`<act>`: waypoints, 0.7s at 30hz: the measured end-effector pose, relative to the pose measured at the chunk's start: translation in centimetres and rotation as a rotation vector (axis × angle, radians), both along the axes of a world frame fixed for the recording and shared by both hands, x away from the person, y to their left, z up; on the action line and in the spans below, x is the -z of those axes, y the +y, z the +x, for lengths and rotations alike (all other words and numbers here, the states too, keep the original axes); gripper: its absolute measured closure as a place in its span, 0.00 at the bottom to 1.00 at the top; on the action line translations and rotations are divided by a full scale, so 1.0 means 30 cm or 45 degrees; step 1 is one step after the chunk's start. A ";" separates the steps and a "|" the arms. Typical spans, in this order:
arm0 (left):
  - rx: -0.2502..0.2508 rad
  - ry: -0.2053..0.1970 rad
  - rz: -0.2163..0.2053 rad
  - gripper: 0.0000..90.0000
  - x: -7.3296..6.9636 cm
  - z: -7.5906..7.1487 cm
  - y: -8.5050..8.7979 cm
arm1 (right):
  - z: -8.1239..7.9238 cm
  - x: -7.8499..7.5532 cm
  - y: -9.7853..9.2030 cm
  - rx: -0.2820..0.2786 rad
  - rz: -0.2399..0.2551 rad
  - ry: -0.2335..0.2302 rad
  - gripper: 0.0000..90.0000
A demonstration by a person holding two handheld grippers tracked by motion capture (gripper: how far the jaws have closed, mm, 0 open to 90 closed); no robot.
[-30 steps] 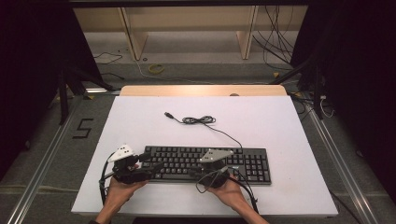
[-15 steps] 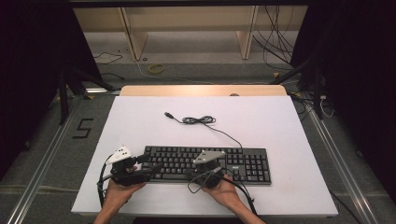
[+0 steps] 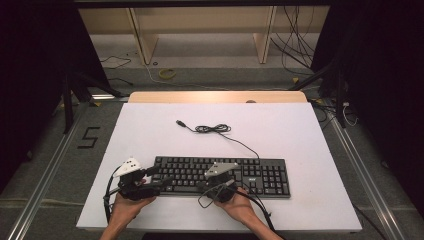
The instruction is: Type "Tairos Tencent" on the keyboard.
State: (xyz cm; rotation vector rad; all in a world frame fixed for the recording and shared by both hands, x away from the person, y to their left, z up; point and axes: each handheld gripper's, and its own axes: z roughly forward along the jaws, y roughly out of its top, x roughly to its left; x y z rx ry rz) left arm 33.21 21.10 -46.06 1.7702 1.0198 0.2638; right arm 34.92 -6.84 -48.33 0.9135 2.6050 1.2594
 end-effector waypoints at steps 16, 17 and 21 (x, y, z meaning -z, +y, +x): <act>-0.022 0.004 0.012 0.30 0.003 0.002 0.012 | 0.002 -0.002 -0.007 0.016 0.034 0.024 0.95; -0.025 0.004 0.016 0.30 0.002 0.002 0.014 | 0.003 -0.006 -0.009 0.020 0.043 0.019 0.94; -0.040 0.010 0.022 0.31 0.004 0.005 0.021 | 0.008 -0.022 -0.021 0.034 0.079 0.007 0.87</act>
